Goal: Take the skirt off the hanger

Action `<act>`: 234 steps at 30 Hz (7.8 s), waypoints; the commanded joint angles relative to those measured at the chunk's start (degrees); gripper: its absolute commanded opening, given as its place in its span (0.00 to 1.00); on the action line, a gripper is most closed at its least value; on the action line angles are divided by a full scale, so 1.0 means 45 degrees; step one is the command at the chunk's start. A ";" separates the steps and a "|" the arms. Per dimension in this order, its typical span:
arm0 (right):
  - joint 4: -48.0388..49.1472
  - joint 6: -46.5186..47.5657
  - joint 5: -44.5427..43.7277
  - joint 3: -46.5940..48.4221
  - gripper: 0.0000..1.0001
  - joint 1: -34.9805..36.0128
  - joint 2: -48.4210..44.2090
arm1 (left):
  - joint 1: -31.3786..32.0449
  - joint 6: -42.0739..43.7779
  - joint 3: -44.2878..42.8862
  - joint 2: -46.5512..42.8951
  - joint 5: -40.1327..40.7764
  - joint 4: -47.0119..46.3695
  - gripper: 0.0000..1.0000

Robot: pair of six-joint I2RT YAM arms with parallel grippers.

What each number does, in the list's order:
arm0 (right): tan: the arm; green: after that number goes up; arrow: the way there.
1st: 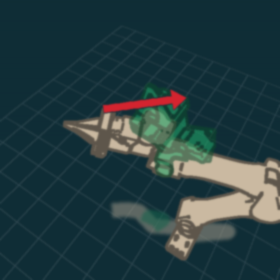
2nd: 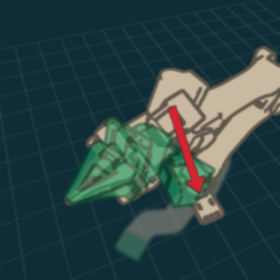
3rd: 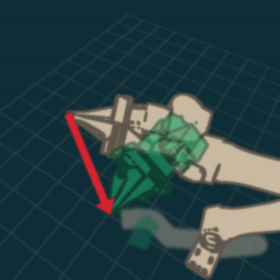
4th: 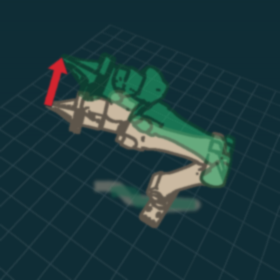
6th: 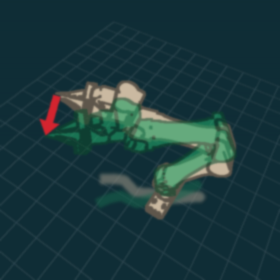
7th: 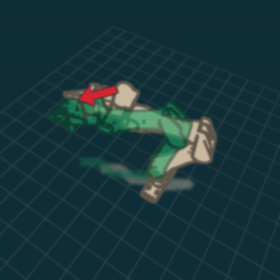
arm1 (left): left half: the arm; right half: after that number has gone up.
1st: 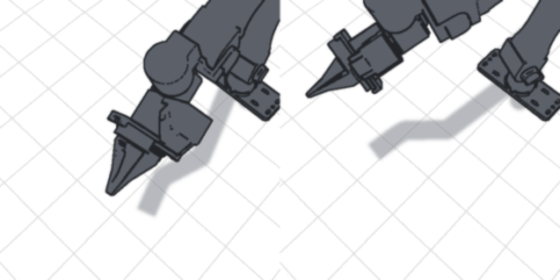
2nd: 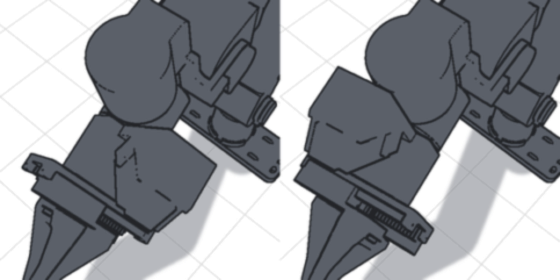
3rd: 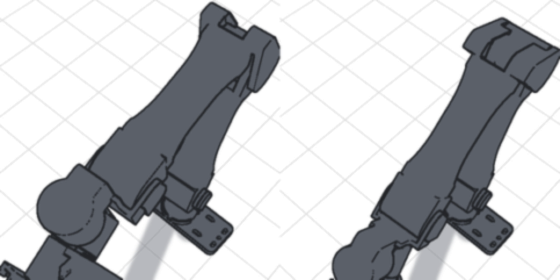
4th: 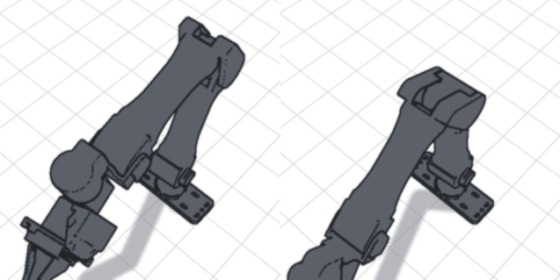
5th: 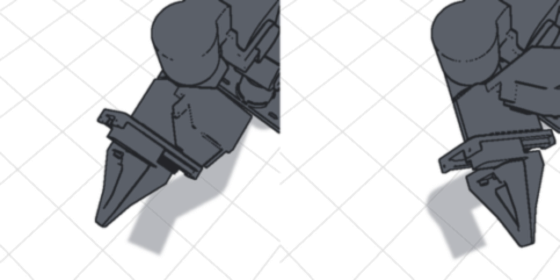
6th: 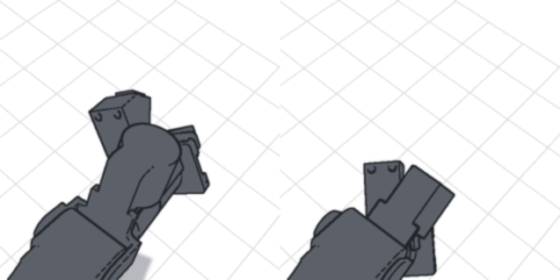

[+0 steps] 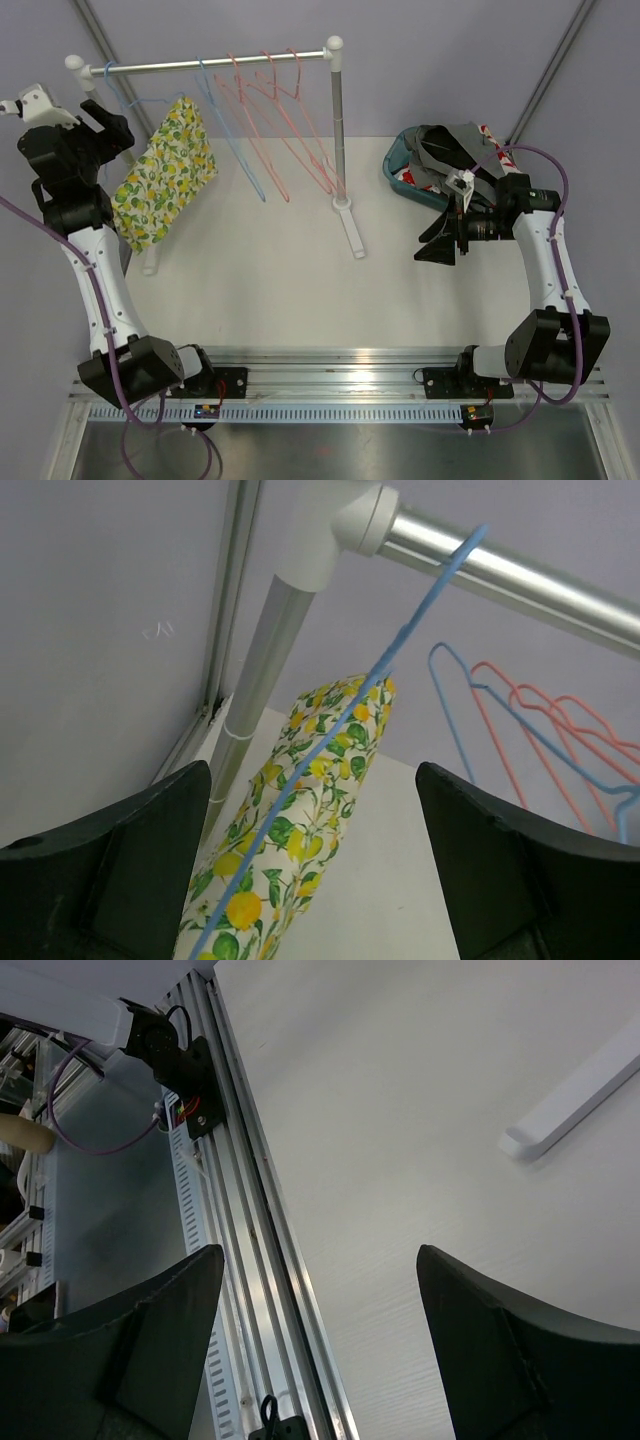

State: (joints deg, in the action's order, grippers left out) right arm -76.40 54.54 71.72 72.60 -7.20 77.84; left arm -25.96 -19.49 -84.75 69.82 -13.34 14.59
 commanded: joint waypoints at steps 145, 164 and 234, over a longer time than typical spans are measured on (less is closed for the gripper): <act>-0.3081 0.3035 0.1190 0.0742 0.85 -0.1095 0.0943 | 0.4537 -0.5512 0.8932 -1.2195 -0.2756 0.3923 0.00; -0.2968 0.3408 0.0469 0.1465 0.86 0.0602 0.0768 | 0.4537 -0.7056 0.8580 -1.2333 -0.7795 0.3984 0.00; 0.5848 -0.7356 -0.2441 0.3983 0.00 0.5802 -0.2942 | 1.3893 -0.2878 0.5396 -0.7097 0.1987 0.4647 0.00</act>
State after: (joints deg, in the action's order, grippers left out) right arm -43.05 16.01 59.68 87.55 21.67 66.06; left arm 36.38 -35.77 -58.54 39.94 -10.15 33.45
